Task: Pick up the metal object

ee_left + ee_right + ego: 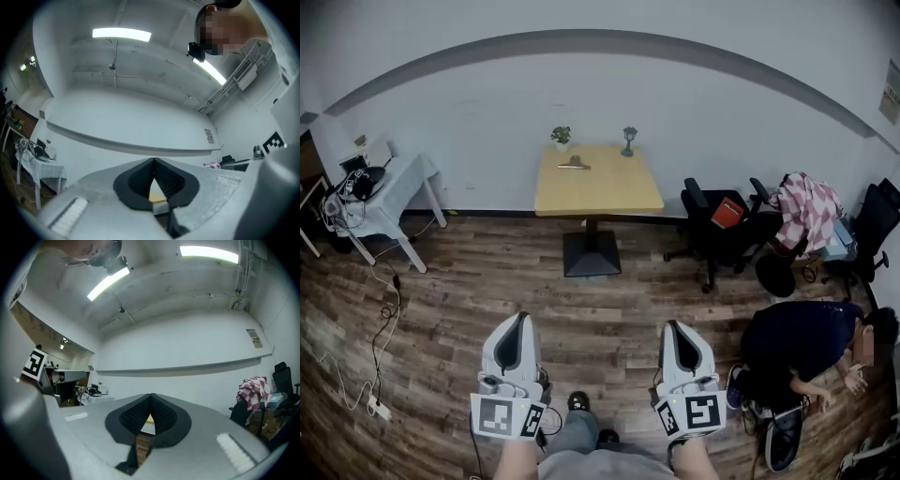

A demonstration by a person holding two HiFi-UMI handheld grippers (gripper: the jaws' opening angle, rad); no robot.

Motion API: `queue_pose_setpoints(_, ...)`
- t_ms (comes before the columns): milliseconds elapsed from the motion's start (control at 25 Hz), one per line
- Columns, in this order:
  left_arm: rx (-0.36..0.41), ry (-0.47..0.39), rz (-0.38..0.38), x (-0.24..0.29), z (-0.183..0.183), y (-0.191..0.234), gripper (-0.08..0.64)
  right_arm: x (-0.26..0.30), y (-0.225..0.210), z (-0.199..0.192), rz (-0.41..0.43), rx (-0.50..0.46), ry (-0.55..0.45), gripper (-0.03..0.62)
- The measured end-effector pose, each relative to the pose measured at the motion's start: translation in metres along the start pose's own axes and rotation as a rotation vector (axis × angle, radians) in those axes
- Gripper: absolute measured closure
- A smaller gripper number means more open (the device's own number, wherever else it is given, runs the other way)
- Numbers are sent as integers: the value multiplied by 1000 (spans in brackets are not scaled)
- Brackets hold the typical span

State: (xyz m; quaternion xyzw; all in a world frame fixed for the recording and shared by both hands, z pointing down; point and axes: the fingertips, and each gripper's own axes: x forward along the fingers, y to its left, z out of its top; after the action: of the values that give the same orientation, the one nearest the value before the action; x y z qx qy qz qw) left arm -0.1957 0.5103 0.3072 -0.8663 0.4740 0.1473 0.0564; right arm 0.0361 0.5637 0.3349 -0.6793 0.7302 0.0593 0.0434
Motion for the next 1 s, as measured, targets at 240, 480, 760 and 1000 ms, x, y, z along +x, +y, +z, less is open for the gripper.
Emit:
queue_pose_setpoints(240,-1,5,-3,20,-5,14,558,25,-3,-2,2,45,-14,591)
queue_pose_setpoints(480,-10,7,2,52,-11,36,558,63,-6,-1,-4,31,-21,591)
queue_pose_setpoints(760,-10,-13,-3,103,-15,71,558,125,-9,3,-6,20,-36,591)
queue_pose_setpoints(1000,-26,-31,3,140,-20,105,558,174,-6,4,-11,10,-53,591)
